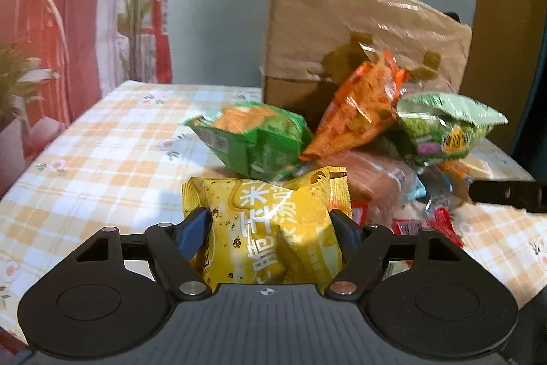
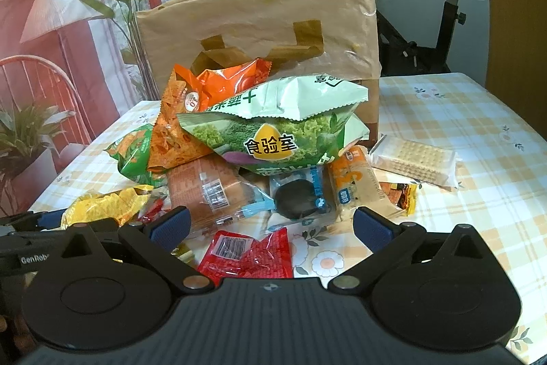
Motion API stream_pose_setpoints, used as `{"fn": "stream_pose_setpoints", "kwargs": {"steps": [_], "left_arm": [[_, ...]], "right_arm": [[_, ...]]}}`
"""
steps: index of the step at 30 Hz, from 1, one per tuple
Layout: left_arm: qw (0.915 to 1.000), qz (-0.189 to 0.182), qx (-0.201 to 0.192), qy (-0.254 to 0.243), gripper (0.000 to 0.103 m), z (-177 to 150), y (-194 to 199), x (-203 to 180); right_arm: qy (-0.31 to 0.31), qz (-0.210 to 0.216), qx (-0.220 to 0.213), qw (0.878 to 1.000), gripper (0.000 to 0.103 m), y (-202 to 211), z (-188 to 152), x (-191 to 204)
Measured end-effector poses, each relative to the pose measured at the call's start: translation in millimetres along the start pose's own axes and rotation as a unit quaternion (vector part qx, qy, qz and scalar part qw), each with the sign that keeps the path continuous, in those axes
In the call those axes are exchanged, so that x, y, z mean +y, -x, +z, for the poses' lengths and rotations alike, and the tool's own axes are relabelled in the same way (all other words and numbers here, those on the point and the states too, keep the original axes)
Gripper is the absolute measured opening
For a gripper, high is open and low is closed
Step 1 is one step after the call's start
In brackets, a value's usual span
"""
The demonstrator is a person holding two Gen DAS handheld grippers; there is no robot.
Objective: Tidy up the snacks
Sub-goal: 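Grasp the red sausage packet with the right gripper and lift it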
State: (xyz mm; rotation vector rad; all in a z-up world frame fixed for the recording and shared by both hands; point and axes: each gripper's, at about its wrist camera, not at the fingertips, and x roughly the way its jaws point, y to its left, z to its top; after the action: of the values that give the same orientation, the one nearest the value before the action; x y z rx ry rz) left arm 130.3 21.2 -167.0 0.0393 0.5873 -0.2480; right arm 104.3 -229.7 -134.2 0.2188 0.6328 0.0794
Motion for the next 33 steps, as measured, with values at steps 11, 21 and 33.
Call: {"fn": "stream_pose_setpoints", "kwargs": {"steps": [11, 21, 33], "left_arm": [[0.9984, 0.026, -0.045, -0.021, 0.078, 8, 18, -9], [0.9988, 0.025, -0.037, -0.018, 0.078, 6, 17, -6], [0.999, 0.027, -0.032, -0.017, 0.078, 4, 15, -5]], "right_arm": [[0.025, 0.025, 0.019, 0.999, 0.078, -11, -10, 4], [0.041, 0.029, 0.043, 0.998, 0.059, -31, -21, 11], [0.111, -0.003, 0.038, 0.993, 0.056, -51, -36, 22]]}}
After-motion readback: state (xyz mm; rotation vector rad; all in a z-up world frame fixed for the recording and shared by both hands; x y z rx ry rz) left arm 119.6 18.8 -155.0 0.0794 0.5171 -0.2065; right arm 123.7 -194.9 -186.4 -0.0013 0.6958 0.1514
